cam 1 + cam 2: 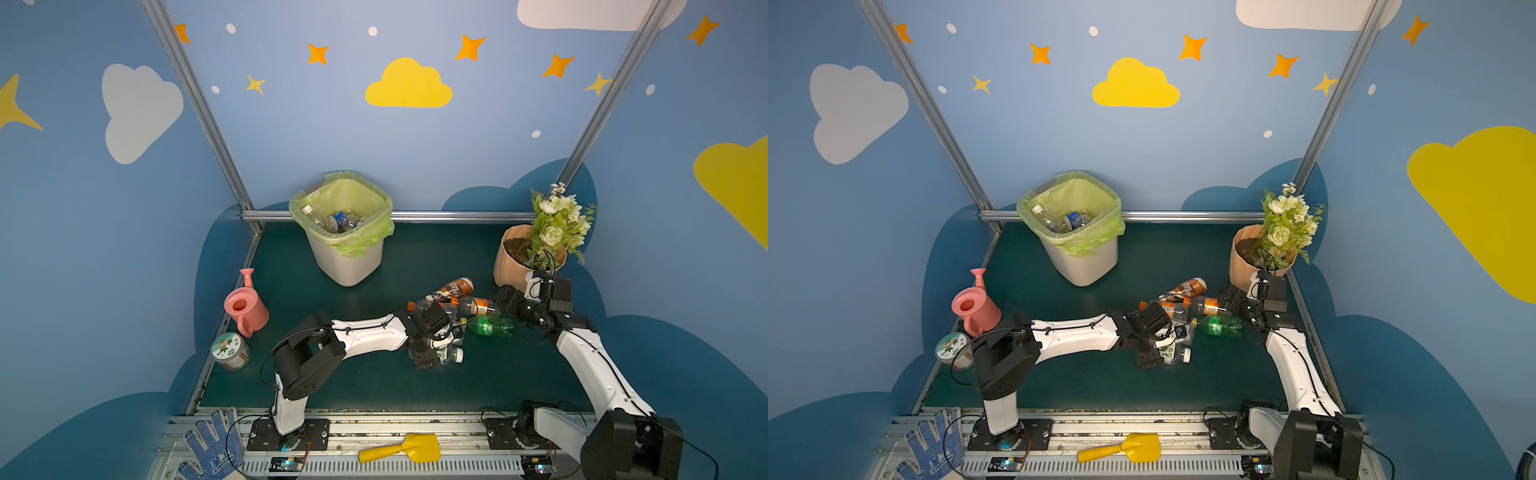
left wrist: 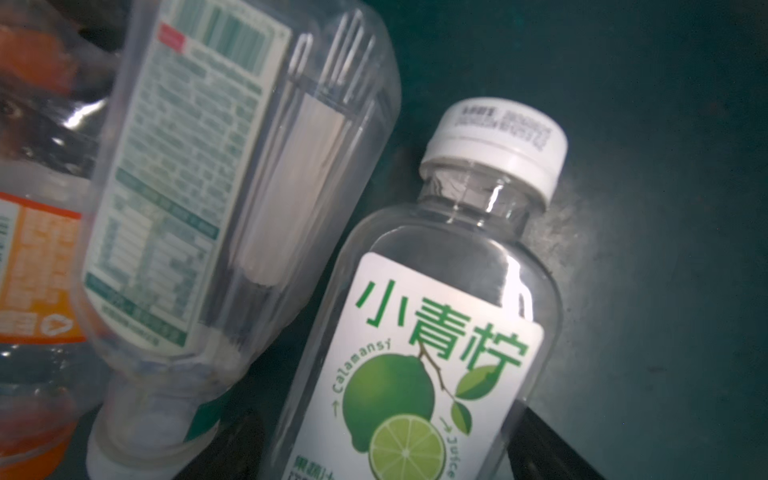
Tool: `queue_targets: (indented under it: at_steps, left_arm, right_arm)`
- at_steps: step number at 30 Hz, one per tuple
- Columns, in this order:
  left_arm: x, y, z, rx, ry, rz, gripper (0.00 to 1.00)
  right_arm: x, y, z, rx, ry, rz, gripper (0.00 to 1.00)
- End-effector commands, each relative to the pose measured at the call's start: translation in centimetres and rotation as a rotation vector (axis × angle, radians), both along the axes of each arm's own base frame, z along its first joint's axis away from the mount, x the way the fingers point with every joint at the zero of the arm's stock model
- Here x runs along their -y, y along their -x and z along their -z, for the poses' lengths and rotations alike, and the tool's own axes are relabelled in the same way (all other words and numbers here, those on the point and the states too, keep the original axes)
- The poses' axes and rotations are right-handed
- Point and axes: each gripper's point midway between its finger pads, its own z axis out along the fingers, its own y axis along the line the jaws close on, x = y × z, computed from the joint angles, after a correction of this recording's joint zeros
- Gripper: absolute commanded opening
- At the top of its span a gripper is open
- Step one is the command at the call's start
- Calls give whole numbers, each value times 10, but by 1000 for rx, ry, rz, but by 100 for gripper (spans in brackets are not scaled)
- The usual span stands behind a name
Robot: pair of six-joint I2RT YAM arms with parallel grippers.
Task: Throw the plastic bottles in the bin
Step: 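Lower the left gripper onto the lime-label bottle and close it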
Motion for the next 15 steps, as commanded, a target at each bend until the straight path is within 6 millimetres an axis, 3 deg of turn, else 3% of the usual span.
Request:
queue_targets:
  at_steps: [1,9,15]
  left_arm:
    - [-4,10,2,-56,-20,19,87]
    - [-8,25,-8,-98,13,-19,84]
    - [0,16,1,-80,-6,-17,85]
  right_arm:
    - [0,1,-1,11,3,-10,97]
    - [-1,-2,2,7,-4,-10,97]
    - [-2,-4,0,8,-12,-17,97]
